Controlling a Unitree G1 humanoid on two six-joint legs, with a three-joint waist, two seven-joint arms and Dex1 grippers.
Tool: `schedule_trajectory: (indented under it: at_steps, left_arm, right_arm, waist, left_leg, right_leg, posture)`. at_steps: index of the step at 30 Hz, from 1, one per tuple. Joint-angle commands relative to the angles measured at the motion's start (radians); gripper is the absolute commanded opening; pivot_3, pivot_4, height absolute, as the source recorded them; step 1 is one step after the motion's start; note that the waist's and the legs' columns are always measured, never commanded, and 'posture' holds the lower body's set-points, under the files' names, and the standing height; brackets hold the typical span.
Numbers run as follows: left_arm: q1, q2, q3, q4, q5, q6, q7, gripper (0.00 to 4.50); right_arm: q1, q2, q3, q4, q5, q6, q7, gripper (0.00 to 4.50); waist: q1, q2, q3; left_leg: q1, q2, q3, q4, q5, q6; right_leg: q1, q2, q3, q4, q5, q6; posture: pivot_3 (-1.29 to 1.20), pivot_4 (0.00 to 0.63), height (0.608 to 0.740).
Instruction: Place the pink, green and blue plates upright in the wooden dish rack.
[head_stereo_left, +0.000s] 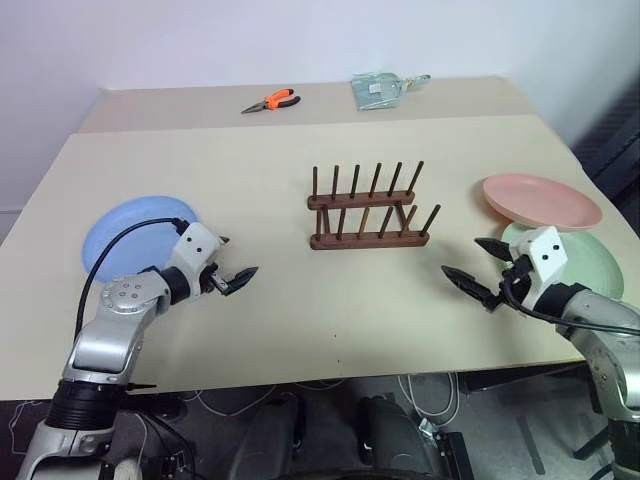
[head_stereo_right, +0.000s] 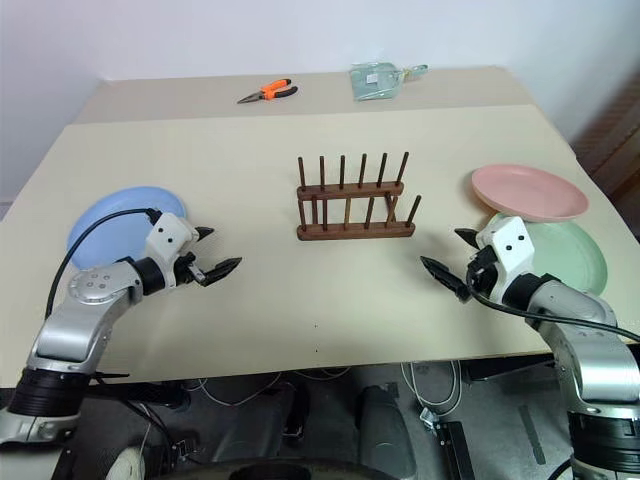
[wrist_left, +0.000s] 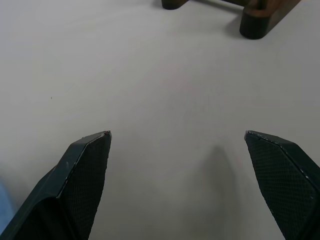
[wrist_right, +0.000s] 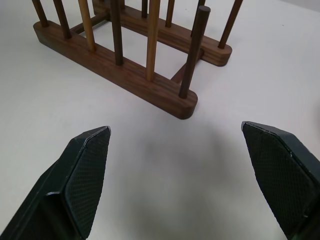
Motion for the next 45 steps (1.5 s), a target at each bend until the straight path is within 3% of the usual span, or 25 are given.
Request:
schedule_trajectory:
  at_steps: [1, 5, 9, 15, 20, 23, 29, 37, 42, 43, 45]
  left_arm:
    - [-0.003, -0.008, -0.003, -0.009, 0.012, -0.030, 0.009, 4.40]
    - [-0.036, -0.053, -0.034, 0.009, -0.024, -0.023, -0.029, 4.40]
    - [-0.098, -0.080, -0.112, 0.076, 0.029, -0.061, -0.056, 4.40]
    - [-0.357, -0.231, -0.274, 0.406, 0.135, -0.179, -0.091, 4.40]
    - [-0.508, -0.352, -0.333, 0.688, 0.185, -0.281, -0.131, 4.40]
    - [-0.558, -0.393, -0.329, 0.809, 0.202, -0.332, -0.131, 3.63]
    - [-0.572, -0.410, -0.330, 0.864, 0.213, -0.418, -0.176, 0.79]
    - [-0.418, -0.333, -0.346, 0.468, 0.104, -0.353, -0.410, 0.78]
    - [-0.361, -0.265, -0.346, 0.352, 0.119, -0.269, -0.424, 0.78]
    - [-0.356, -0.258, -0.343, 0.346, 0.121, -0.255, -0.418, 1.80]
    - [-0.348, -0.244, -0.344, 0.334, 0.128, -0.242, -0.404, 2.66]
  right_arm:
    - [-0.025, -0.004, 0.002, 0.008, -0.017, -0.039, -0.008, 4.31]
    - [-0.048, -0.001, 0.020, 0.020, 0.009, -0.005, 0.009, 4.31]
    - [-0.043, -0.003, 0.036, -0.005, 0.009, 0.001, 0.013, 4.31]
    - [0.004, 0.022, 0.042, -0.087, -0.034, -0.003, -0.072, 4.31]
    - [0.108, 0.043, 0.001, -0.210, -0.045, 0.021, -0.145, 4.31]
    - [0.171, 0.056, -0.034, -0.273, -0.046, 0.038, -0.183, 4.50]
    - [0.261, 0.065, -0.048, -0.349, -0.053, 0.055, -0.213, 4.50]
    - [0.292, 0.038, -0.077, -0.297, -0.061, 0.028, -0.175, 4.50]
    - [0.295, 0.027, -0.095, -0.257, -0.073, 0.005, -0.154, 4.50]
    - [0.294, 0.026, -0.096, -0.251, -0.076, 0.002, -0.153, 4.50]
    - [0.298, 0.025, -0.099, -0.241, -0.083, -0.005, -0.149, 4.50]
  waist:
    - [0.001, 0.000, 0.000]
    - [0.001, 0.000, 0.000]
    - [0.002, 0.000, 0.000]
    - [0.022, -0.001, 0.000]
    - [0.029, -0.001, 0.000]
    - [0.029, -0.001, 0.000]
    - [0.025, -0.001, -0.001]
    - [0.025, -0.001, 0.000]
    - [0.025, -0.001, -0.001]
    - [0.025, -0.001, -0.001]
    - [0.027, -0.001, -0.001]
  left_leg:
    - [0.000, 0.000, 0.000, 0.000, 0.000, 0.000]
    - [0.000, 0.000, 0.000, 0.000, 0.000, 0.000]
    - [0.000, 0.000, 0.000, 0.000, 0.000, 0.000]
    - [0.000, -0.001, 0.000, 0.002, 0.000, 0.000]
    - [-0.001, -0.001, 0.001, 0.002, -0.001, 0.002]
    - [-0.001, -0.001, 0.000, 0.003, -0.001, 0.002]
    - [-0.001, -0.001, 0.000, 0.004, -0.001, 0.002]
    - [-0.001, -0.001, 0.001, 0.003, -0.001, 0.003]
    - [-0.001, -0.001, 0.000, 0.004, -0.001, 0.003]
    - [-0.001, -0.001, 0.000, 0.004, -0.001, 0.003]
    - [-0.001, -0.001, 0.000, 0.004, -0.001, 0.003]
  right_leg:
    - [0.000, 0.000, 0.000, 0.000, 0.000, 0.000]
    - [0.000, 0.000, 0.000, 0.000, 0.000, 0.000]
    - [0.000, 0.000, 0.000, 0.000, 0.000, 0.000]
    - [0.001, 0.001, -0.001, 0.000, 0.000, 0.001]
    - [0.000, 0.001, -0.001, -0.001, 0.002, 0.003]
    - [0.001, 0.001, -0.001, -0.001, 0.001, 0.003]
    - [0.002, 0.001, -0.001, -0.001, 0.001, 0.003]
    - [0.002, 0.001, -0.001, -0.001, 0.000, 0.002]
    - [0.002, 0.000, -0.001, -0.001, 0.000, 0.001]
    - [0.002, 0.001, -0.001, -0.001, 0.000, 0.001]
    - [0.002, 0.001, -0.001, -0.001, 0.000, 0.001]
  posture:
    - [0.00, 0.150, 0.719]
    - [0.00, 0.150, 0.719]
    - [0.00, 0.150, 0.719]
    - [0.00, 0.150, 0.719]
    - [0.00, 0.150, 0.719]
    - [0.00, 0.150, 0.719]
    - [0.00, 0.150, 0.719]
    - [0.00, 0.150, 0.719]
    - [0.00, 0.150, 0.719]
    - [0.00, 0.150, 0.719]
    - [0.00, 0.150, 0.719]
